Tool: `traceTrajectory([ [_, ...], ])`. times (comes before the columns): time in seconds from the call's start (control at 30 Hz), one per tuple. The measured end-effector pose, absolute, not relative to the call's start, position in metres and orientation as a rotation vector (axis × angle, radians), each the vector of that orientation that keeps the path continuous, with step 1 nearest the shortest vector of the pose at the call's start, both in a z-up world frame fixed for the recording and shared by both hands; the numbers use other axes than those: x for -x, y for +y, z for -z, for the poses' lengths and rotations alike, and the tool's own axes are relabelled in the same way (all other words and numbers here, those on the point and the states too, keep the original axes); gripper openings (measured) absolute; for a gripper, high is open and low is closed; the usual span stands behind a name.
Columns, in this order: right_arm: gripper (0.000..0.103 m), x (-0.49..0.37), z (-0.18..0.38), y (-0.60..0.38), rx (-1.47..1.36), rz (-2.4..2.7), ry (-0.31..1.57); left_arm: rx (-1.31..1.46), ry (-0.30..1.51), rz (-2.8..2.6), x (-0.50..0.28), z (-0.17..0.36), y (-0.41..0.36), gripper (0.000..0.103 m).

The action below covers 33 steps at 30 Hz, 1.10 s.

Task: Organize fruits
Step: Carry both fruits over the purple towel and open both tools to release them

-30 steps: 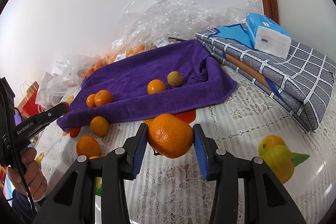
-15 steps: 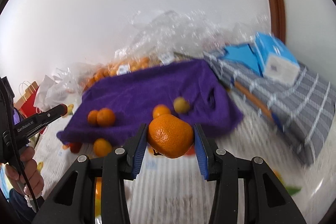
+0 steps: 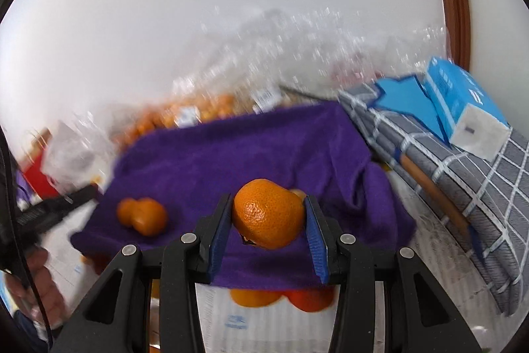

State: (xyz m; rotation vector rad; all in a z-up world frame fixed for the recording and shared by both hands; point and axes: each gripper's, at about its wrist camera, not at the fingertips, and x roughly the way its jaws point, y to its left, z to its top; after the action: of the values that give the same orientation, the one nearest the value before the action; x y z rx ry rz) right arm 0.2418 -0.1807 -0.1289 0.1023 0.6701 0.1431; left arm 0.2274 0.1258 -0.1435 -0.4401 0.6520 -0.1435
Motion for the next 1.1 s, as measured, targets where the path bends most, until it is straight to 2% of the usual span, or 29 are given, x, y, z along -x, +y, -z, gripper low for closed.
traceTrajectory([
  [0.6,0.045,-0.25,0.15,-0.194,-0.126,-0.096,0.732,0.295,0.695,0.07,-0.233,0.153,0.102,0.026],
  [0.8,0.055,-0.242,0.147,-0.189,-0.104,-0.069,0.713,0.29,0.699,0.073,-0.234,0.153,0.102,0.026],
  [0.83,0.059,-0.239,0.146,-0.188,-0.098,-0.061,0.704,0.292,0.699,0.076,-0.235,0.153,0.103,0.027],
  [0.97,0.059,-0.216,0.142,-0.18,-0.066,-0.04,0.673,0.275,0.697,0.086,-0.234,0.152,0.099,0.035],
  [1.03,0.059,-0.199,0.143,-0.173,-0.065,-0.07,0.677,0.254,0.688,0.084,-0.232,0.15,0.096,0.047],
  [1.1,0.059,-0.182,0.144,-0.164,-0.063,-0.125,0.696,0.249,0.678,0.086,-0.231,0.149,0.095,0.049],
])
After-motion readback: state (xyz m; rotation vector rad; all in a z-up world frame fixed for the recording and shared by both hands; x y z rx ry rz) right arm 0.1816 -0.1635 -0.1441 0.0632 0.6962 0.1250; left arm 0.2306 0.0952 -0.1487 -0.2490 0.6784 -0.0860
